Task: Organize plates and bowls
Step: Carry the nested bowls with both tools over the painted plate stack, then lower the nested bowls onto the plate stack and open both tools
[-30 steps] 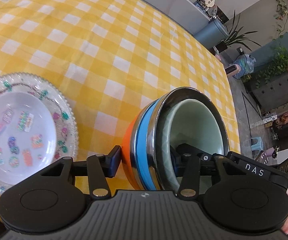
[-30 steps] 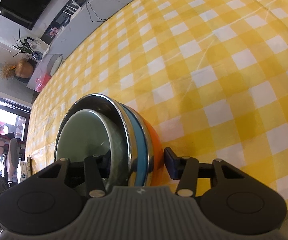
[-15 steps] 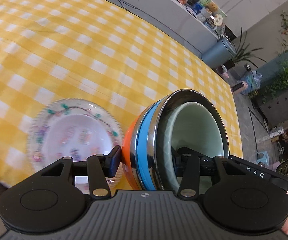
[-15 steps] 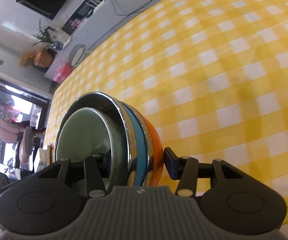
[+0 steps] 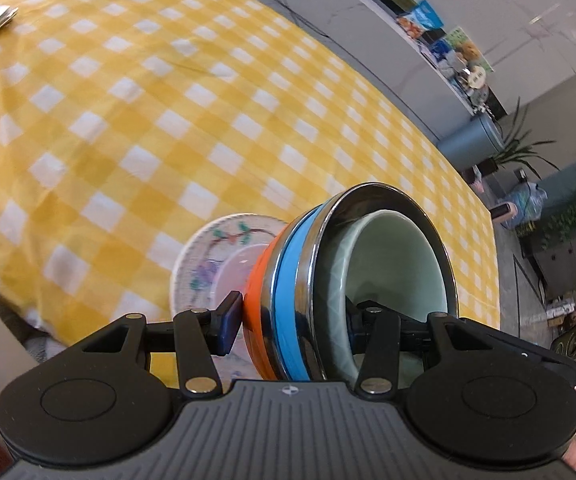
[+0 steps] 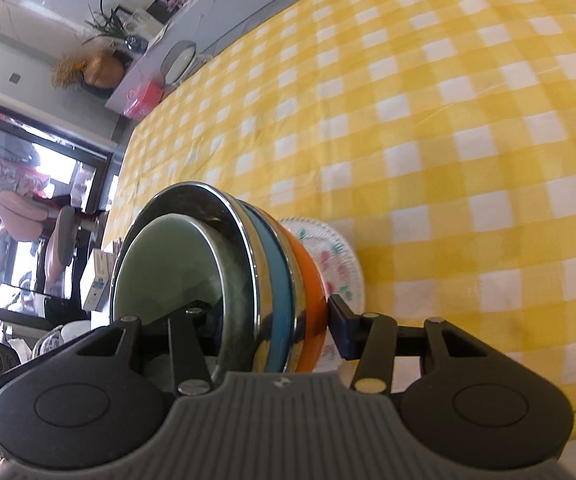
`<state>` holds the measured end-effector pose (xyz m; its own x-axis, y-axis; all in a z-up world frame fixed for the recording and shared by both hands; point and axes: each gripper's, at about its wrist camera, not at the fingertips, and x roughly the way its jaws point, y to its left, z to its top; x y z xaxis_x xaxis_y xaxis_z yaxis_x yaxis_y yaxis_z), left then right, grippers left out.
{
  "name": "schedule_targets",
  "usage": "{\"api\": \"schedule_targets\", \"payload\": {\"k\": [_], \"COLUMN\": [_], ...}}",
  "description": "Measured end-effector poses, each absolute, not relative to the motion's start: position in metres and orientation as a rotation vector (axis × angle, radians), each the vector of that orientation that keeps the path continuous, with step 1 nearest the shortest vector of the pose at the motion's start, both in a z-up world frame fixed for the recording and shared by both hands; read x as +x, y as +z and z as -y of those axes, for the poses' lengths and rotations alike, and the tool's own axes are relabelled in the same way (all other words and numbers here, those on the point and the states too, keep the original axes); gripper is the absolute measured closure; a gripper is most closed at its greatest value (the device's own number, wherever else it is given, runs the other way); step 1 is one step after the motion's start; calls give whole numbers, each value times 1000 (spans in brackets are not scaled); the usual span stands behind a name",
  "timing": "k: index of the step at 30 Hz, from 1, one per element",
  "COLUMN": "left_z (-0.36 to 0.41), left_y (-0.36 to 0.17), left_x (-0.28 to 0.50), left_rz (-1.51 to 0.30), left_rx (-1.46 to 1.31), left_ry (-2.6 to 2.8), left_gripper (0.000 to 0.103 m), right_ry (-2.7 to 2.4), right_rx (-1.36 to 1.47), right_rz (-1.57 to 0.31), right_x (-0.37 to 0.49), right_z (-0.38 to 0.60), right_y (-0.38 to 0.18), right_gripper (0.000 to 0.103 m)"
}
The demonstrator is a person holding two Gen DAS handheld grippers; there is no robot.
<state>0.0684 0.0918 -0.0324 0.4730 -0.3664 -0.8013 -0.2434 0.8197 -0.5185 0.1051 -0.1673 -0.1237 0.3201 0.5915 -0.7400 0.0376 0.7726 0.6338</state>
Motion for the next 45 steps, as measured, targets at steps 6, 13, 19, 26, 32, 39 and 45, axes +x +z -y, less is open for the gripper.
{"api": "schedule_targets", "payload": {"k": [6,13,19,26,32,39,45], "left_z": [-100,-105,-104,-107,-106,-102,-103], "left_y": [-43,-49,-53,-58,-57,-54,-50], "left_x": [74,78,79,82,82,83,83], "left_rz": [-1107,-1117,-1130,-1141,-1145,-1145,-1118], "left_rx": [-663,-668,-668,-667,-650,-607,-604], "left_ry": [-77,-69,-59,-53,-52,-52,-51], "left_gripper": [50,49,50,51,51,51,42], "right_ry": [387,383,379,378,382,382,372], "right_rx": [602,602,609,605,580,519,500], "right_rz": [-1224,-1241,-1249,-1256,-1248,-1229,-1221], "right_x": [110,113,114,114,114,113,113], "right_z": [159,154,154,153,149,142,140], "right_y": [-131,-134,-139,-144,-142,-137,-134], "right_gripper": [55,55,55,55,54,51,42]}}
